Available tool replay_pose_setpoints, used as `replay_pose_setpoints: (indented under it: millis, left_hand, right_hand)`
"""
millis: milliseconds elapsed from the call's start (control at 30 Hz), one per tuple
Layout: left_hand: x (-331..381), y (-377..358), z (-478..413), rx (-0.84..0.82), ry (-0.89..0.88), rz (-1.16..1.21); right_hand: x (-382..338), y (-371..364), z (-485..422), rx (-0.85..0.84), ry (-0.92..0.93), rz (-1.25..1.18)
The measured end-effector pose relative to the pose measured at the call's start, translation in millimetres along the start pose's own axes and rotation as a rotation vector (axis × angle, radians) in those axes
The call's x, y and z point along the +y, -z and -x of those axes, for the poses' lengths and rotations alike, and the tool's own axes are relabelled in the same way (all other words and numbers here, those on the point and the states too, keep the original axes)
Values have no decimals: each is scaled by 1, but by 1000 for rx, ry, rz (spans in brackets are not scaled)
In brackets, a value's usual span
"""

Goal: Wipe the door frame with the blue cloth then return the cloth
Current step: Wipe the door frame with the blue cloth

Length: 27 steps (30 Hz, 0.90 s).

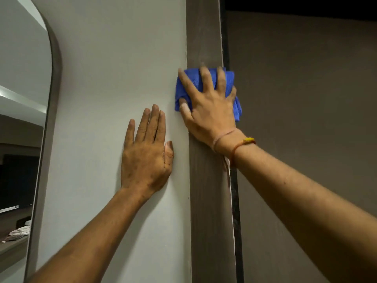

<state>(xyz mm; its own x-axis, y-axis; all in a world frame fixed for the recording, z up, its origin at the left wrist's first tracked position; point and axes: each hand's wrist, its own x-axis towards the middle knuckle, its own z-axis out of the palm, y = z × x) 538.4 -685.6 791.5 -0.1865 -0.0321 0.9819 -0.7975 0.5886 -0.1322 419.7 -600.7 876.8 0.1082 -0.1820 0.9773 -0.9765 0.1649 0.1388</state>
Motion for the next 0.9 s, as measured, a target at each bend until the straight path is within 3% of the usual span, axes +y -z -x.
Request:
replay_pose_setpoints:
  millis: [100,300,433,600,767,900]
  left_hand:
    - [0,-1,2,4,-2,6]
    - [-2,-2,8,-4,0,14]
    - [-2,0,8,-19,-6,5]
    - [-2,-1,8,-21,0,-5]
    - [-3,-1,9,-22,-11,9]
    - [-5,-1,9,-21,-19,4]
  right_hand:
    - [-2,-5,2,49,-7,2]
    - [-18,-25,114,68,5,22]
    - [-8,-17,81,27,59,30]
    - [-6,-9,14,29,-20,35]
    - [-16,-22,84,84,-16,6]
    - [-15,-23,109,26,41,45]
